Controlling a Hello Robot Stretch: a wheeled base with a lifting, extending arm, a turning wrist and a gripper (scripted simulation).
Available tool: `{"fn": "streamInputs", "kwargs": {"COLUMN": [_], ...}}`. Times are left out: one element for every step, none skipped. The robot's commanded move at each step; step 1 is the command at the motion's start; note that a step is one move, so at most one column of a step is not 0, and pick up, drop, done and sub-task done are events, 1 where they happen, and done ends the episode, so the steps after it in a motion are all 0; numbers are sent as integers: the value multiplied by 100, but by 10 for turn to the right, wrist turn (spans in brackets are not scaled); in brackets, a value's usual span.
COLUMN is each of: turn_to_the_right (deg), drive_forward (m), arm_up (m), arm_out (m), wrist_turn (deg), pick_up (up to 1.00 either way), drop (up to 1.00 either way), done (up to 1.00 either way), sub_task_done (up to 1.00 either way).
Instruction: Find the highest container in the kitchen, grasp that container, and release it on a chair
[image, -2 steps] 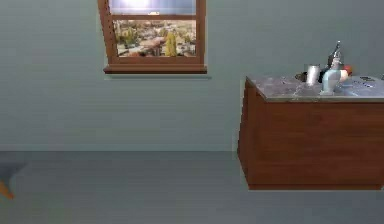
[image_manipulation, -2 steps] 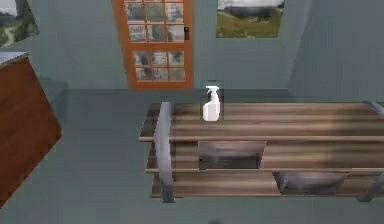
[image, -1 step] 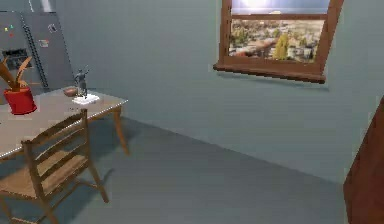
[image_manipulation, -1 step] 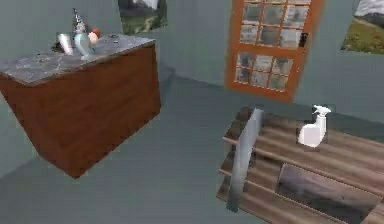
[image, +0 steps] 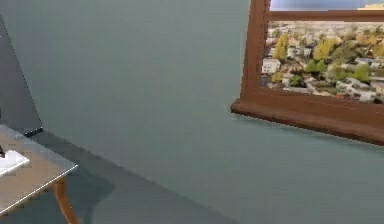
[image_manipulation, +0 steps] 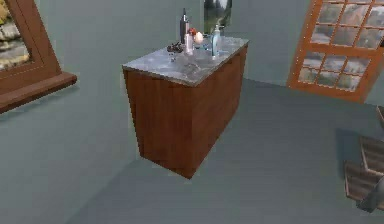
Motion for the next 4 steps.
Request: {"fn": "streamInputs", "kwargs": {"turn_to_the_right": [-90,0,-60,0], "drive_forward": [0,15,0,45], "arm_up": [0,0,0,0], "arm_out": [0,0,0,0], "wrist_turn": [0,0,0,0], "pick_up": [0,0,0,0], "drop": [0,0,0,0], "done": [0,0,0,0], "sub_task_done": [0,0,0,0]}}
